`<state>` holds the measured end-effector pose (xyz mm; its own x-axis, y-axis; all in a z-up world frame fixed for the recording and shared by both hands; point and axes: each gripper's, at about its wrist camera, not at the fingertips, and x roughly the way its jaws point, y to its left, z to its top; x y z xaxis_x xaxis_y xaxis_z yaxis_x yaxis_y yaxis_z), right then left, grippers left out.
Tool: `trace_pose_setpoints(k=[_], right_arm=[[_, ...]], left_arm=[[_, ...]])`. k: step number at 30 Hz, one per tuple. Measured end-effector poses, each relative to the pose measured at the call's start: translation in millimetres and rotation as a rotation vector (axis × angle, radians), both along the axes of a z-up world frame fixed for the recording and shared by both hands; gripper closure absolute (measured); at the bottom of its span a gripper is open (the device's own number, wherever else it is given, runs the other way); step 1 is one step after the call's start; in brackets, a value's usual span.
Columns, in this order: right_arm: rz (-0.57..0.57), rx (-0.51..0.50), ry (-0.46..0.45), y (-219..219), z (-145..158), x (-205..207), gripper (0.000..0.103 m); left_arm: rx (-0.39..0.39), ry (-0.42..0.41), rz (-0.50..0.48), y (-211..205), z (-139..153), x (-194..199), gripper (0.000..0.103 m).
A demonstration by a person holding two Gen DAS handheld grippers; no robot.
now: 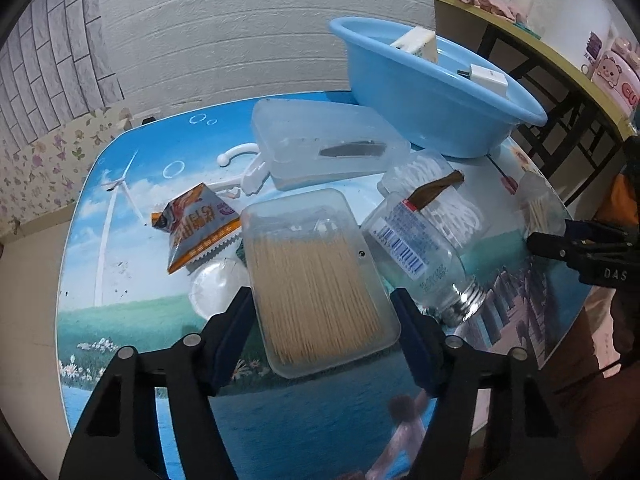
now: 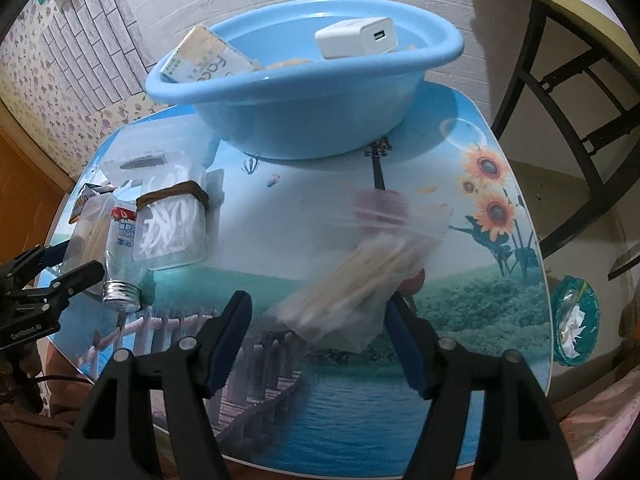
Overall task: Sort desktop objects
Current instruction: 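Move the right tool to the clear skewer bag while the left tool approaches the toothpick box, then grasp the clear skewer bag with the right tool while the left tool grasps the toothpick box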
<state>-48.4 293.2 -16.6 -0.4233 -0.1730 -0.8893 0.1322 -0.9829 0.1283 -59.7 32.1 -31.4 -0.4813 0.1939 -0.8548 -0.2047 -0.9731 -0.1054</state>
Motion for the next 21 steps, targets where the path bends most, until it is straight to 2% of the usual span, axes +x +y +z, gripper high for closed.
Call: trace_pose_setpoints(k=[9, 15, 21], right_arm=[[-0.009, 0.003, -0.008, 2, -4, -1, 0.035], [0.027, 0.029, 0.004, -8, -2, 0, 0.035], [0.020, 0.027, 0.018, -4, -1, 1, 0.039]], left_arm=[[-0.014, -0.010, 0.029, -13, -2, 9, 0.037], [-0.027, 0.008, 0.010, -3, -5, 3, 0.034], [-0.042, 0.032, 0.005, 3, -4, -3, 0.035]])
